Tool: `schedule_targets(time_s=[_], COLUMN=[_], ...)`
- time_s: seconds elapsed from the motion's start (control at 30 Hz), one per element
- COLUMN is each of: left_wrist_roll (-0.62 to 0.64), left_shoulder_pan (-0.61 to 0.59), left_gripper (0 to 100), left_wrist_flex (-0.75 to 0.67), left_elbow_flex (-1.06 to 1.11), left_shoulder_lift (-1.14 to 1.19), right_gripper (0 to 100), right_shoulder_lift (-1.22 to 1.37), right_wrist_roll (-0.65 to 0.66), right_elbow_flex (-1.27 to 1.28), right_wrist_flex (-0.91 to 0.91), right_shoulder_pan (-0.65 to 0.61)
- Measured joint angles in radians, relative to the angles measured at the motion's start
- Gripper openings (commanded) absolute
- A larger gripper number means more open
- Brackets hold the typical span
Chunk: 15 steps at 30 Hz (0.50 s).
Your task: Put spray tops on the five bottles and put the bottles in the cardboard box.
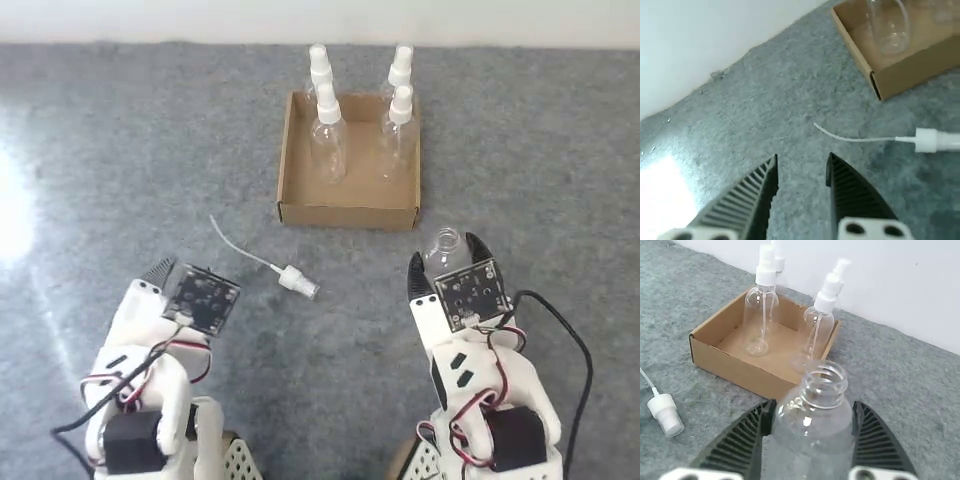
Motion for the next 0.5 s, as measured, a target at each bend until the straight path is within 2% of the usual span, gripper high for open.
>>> schedule_targets(time_s=[0.23, 0.33, 0.5], left_wrist_roll=[-0.095, -0.109, -0.115], left_shoulder_pan=[0.008, 0.014, 0.11], left_gripper=[14, 14, 14], left_wrist_flex=[0.031, 0.031, 0.051], left_elbow_flex=[-0.009, -0.063, -0.183], left_shoulder_lift=[0.023, 0.138, 0.361], right_gripper=[14.7, 14.7, 14.7], right_shoulder_lift=[0.0, 0.0, 0.0], right_wrist_roll=[-0.002, -0.002, -0.002], right_elbow_flex=[0.0, 0.0, 0.0], right_wrist_flex=[0.0, 0.0, 0.0], right_shoulder_pan=[0.002, 0.002, 0.002])
